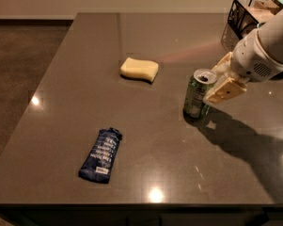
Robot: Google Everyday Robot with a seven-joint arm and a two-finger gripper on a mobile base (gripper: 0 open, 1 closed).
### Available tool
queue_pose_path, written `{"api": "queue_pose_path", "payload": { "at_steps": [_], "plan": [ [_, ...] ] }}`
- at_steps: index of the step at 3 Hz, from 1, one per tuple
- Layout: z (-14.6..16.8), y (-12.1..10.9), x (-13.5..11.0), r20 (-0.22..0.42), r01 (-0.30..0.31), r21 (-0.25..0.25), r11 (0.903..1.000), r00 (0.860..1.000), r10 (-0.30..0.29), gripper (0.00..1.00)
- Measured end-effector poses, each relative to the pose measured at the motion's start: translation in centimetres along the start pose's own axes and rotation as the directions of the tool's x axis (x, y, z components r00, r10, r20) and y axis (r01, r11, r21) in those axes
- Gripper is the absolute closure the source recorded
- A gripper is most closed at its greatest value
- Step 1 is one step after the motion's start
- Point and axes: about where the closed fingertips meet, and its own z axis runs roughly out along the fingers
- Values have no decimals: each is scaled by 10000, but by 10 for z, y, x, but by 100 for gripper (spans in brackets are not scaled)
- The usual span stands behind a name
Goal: Move green can near rxbar blueberry
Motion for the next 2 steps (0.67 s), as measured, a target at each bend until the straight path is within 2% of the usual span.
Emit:
{"api": "queue_pose_path", "payload": {
  "at_steps": [1,2],
  "plan": [
    [4,17,-18,131,466,-321,9984,9988,-462,88],
    [17,44,-40,125,938,-1058,9900,9956,-930,100]
  ]
}}
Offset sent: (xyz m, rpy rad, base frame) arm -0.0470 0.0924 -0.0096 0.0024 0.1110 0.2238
